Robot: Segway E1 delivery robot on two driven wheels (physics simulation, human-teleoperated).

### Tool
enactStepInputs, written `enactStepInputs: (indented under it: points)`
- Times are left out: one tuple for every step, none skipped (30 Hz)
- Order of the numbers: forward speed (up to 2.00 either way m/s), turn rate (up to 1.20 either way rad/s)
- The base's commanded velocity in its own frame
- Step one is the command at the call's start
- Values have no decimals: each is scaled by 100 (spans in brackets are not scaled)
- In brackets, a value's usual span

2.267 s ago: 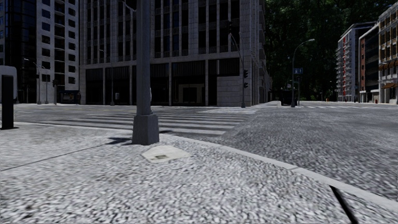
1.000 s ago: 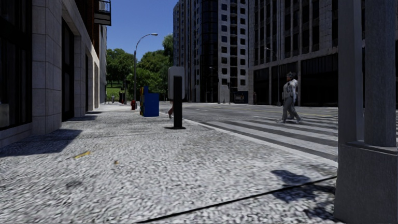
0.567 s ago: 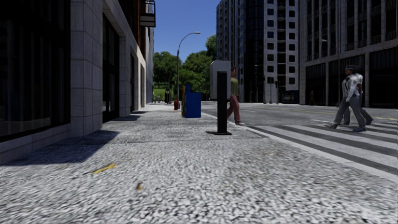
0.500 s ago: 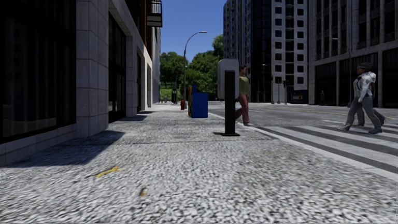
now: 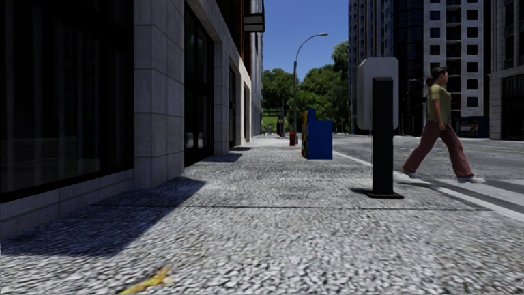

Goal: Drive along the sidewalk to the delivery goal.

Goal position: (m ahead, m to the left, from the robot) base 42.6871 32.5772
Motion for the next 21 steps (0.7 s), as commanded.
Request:
enactStepInputs:
  points:
    - [200,0]
    - [200,0]
    - [200,0]
    - [200,0]
    - [200,0]
    - [200,0]
    - [200,0]
    - [200,0]
    - [200,0]
    - [200,0]
    - [200,0]
    - [200,0]
    - [200,0]
    - [200,0]
    - [200,0]
    - [200,0]
    - [200,0]
    - [200,0]
    - [200,0]
    - [200,0]
    - [200,0]
